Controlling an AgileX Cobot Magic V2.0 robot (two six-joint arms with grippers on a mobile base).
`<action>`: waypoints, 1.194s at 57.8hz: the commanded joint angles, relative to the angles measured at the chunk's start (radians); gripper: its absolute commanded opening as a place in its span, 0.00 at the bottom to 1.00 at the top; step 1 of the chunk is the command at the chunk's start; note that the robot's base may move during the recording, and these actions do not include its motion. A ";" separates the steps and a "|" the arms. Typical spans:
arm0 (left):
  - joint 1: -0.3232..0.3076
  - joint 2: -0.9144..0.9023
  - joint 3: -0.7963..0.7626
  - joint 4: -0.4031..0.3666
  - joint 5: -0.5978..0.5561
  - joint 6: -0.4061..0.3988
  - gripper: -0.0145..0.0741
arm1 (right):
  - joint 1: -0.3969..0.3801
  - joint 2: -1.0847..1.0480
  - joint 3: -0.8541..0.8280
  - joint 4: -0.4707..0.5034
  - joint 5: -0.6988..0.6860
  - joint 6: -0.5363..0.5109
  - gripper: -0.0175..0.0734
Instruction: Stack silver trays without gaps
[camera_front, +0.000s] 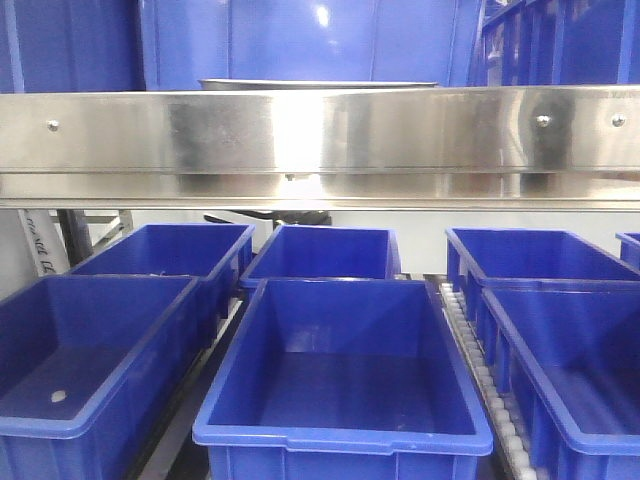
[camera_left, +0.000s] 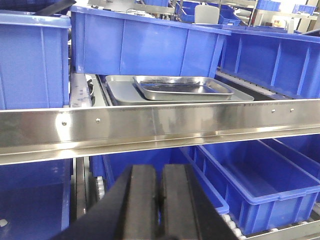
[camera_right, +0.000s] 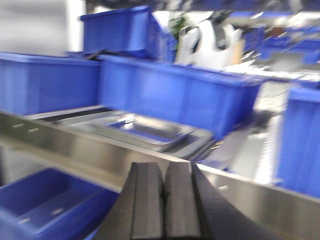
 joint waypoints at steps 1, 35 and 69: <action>0.002 0.000 0.001 0.000 -0.019 0.002 0.16 | -0.091 -0.003 0.044 -0.026 -0.085 -0.001 0.10; 0.002 0.000 0.001 0.000 -0.019 0.002 0.16 | -0.406 -0.003 0.459 0.026 -0.474 -0.001 0.10; 0.002 0.000 0.001 0.000 -0.019 0.002 0.16 | -0.406 -0.003 0.494 0.026 -0.454 -0.001 0.10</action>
